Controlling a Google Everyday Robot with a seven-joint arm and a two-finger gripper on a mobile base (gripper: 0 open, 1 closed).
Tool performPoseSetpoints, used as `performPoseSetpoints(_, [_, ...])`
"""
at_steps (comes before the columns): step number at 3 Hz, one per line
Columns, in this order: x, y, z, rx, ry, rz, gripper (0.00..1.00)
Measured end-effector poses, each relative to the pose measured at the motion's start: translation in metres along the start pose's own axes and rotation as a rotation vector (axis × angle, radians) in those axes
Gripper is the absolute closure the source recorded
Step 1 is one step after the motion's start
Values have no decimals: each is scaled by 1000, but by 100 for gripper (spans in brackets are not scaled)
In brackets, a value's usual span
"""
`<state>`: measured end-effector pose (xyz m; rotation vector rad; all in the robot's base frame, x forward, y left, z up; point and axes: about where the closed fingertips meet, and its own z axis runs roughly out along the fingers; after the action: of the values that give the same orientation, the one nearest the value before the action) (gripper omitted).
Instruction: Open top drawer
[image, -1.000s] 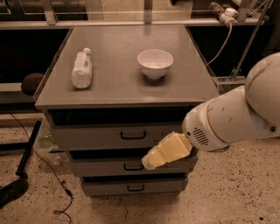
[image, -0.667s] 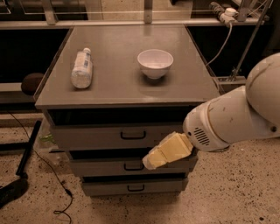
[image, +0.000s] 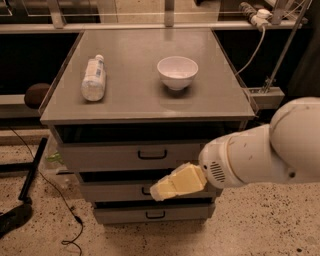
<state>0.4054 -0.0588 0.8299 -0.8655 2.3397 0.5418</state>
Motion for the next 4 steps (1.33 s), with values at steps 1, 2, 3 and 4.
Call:
performPoseSetpoints(1, [-1,17,30,-57,-68,29,18])
performPoseSetpoints(2, [-15,31,55,-104,-128,12,39])
performPoseSetpoints(3, [-36,34,79,-136,-194,4,64])
performPoseSetpoints(4, [-54,37,106,-165,-230,2,87])
